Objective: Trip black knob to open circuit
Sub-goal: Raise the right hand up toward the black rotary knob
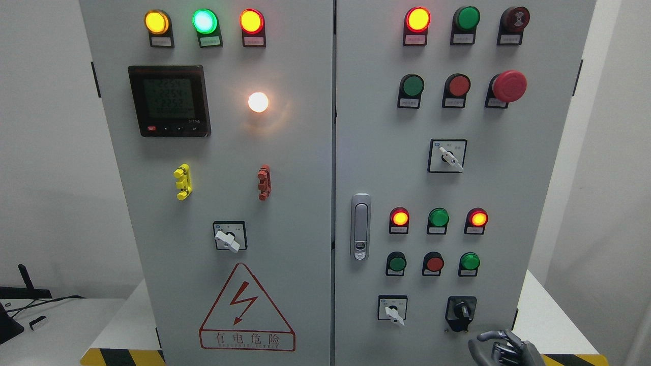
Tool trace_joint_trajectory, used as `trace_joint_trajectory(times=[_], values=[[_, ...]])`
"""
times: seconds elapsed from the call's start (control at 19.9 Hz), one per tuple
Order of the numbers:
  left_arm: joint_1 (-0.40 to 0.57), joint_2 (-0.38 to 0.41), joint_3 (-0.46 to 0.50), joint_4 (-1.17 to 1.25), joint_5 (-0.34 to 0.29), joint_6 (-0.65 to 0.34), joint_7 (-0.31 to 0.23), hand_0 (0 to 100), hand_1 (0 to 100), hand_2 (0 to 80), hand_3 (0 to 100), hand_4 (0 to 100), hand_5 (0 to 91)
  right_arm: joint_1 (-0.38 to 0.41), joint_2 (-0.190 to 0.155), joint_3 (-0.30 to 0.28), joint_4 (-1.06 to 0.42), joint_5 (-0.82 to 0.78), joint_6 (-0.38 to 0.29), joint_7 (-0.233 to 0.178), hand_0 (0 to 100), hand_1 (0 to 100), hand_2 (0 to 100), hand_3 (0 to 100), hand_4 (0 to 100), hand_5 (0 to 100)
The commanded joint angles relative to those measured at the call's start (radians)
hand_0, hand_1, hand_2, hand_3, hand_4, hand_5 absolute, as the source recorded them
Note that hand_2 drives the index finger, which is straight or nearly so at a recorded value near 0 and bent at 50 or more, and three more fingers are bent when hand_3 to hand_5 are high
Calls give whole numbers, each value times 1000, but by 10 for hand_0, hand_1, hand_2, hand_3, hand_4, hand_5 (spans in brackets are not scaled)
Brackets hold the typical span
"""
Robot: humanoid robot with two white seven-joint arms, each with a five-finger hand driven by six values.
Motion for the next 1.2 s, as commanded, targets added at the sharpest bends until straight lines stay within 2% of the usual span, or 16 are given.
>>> trace_joint_trajectory(times=[0.0,0.35,1.15], values=[[0,0,0,0,-31,1,0,120,389,0,0,0,0,-8,0,-4,25,9,-2,0,195,715,504,1000,1000,958],[0,0,0,0,-31,1,0,120,389,0,0,0,0,-27,-12,-30,54,9,-9,3,238,735,461,1000,1000,957],[0,0,0,0,-31,1,0,120,389,0,0,0,0,-61,-12,-27,76,9,-10,3,278,792,441,1000,1000,955]])
